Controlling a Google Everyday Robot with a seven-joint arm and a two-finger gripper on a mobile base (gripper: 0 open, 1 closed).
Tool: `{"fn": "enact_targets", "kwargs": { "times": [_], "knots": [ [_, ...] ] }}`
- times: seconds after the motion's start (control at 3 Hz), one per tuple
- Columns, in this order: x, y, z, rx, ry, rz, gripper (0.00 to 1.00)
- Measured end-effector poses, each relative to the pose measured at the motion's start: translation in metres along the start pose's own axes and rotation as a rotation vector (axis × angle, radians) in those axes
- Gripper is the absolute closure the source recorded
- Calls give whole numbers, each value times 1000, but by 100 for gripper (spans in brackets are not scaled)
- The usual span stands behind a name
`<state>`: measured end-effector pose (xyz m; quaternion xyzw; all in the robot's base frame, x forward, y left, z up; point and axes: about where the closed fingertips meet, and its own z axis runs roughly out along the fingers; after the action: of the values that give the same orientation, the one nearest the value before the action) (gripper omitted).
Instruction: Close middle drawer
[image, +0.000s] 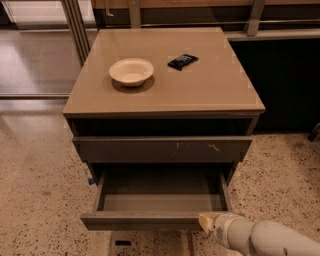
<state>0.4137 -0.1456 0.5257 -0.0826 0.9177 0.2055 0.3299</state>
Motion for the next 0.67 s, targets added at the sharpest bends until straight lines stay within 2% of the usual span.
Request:
{"fn": "enact_targets", "kwargs": {
  "times": [0.67],
  "knots": [
    [36, -22, 35, 82, -11, 68, 100]
  ]
}}
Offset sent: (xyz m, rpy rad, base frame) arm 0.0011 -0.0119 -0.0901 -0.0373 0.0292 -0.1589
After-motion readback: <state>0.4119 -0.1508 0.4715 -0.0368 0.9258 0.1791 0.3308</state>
